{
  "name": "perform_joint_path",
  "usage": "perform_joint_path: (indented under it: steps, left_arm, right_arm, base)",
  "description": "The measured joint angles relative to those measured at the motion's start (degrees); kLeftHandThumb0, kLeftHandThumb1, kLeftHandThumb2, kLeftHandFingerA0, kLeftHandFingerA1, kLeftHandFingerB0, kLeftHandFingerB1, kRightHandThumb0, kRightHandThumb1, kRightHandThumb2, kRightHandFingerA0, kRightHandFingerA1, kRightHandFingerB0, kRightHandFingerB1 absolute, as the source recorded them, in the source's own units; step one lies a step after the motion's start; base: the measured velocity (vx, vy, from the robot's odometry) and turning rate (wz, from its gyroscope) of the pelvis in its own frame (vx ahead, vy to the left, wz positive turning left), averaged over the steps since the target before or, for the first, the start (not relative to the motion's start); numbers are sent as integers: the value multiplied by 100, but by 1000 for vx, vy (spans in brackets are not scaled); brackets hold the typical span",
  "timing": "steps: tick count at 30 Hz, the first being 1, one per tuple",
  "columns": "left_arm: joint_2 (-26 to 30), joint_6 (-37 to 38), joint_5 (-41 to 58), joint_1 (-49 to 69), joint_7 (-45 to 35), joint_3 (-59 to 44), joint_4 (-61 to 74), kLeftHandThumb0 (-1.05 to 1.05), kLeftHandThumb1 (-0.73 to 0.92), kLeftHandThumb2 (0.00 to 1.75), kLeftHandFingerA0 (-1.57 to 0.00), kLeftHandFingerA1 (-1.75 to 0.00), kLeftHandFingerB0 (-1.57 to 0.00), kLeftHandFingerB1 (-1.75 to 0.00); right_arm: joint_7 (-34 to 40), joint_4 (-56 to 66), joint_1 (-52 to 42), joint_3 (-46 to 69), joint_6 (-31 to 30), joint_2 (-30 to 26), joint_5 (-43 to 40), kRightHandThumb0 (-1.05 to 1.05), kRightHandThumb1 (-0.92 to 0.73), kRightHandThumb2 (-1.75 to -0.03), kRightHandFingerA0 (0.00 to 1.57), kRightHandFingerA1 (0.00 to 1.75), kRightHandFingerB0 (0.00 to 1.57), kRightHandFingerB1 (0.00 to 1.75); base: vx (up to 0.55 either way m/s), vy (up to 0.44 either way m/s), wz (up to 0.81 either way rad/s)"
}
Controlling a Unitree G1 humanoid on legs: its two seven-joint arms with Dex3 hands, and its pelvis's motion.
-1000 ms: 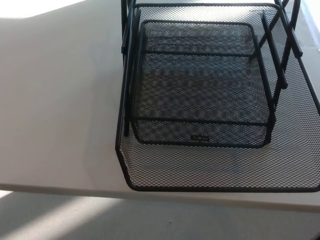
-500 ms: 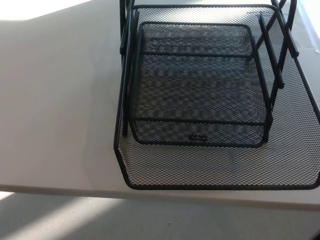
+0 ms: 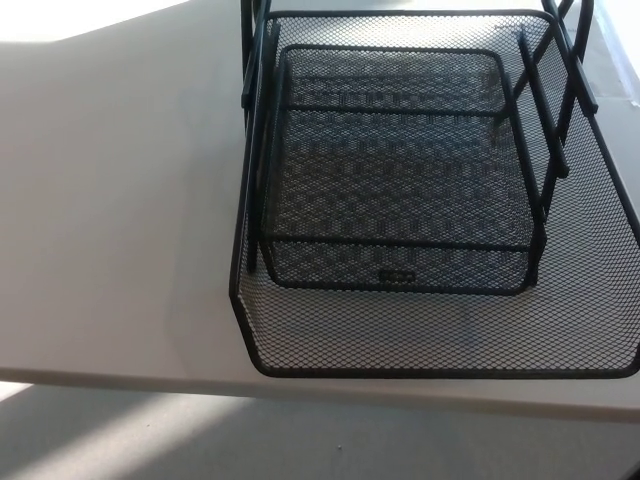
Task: A balck drawer is kept on the middle of the table and the robot uses its right hand to push it back away from the robot
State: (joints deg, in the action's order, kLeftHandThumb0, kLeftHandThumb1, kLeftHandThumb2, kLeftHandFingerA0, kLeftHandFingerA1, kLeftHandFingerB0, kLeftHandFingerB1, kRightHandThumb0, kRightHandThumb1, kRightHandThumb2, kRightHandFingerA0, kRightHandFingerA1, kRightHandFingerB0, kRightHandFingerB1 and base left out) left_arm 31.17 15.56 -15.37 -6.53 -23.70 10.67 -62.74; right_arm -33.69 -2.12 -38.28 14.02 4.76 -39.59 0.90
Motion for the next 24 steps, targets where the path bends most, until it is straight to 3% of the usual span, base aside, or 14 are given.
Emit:
perform_joint_path:
  steps: [7,16,17,24]
  left_arm:
    - [0,0,0,0,-2,0,0,-72,85,65,-21,-30,-16,-28]
    - [0,0,-1,-1,-3,1,-1,-71,85,65,-21,-30,-16,-28]
    - [0,0,-1,-1,-3,1,-1,-72,82,66,-20,-29,-16,-27]
    - [-1,0,0,-1,-5,1,-1,-71,84,65,-22,-30,-17,-28]
  right_arm:
    - [-425,871,-311,449,19,2,-604,-74,-86,-66,29,35,21,33]
    - [-799,1861,-414,702,19,4,-1324,-74,-87,-65,28,36,21,34]
    - [-827,1920,-419,714,18,4,-1382,-84,-83,-64,23,41,16,38]
    - [-1054,2465,-424,743,-31,4,-1941,-83,-89,-67,22,40,21,38]
  base:
    - [0,0,0]
    - [0,0,0]
    - [0,0,0]
    - [0,0,0]
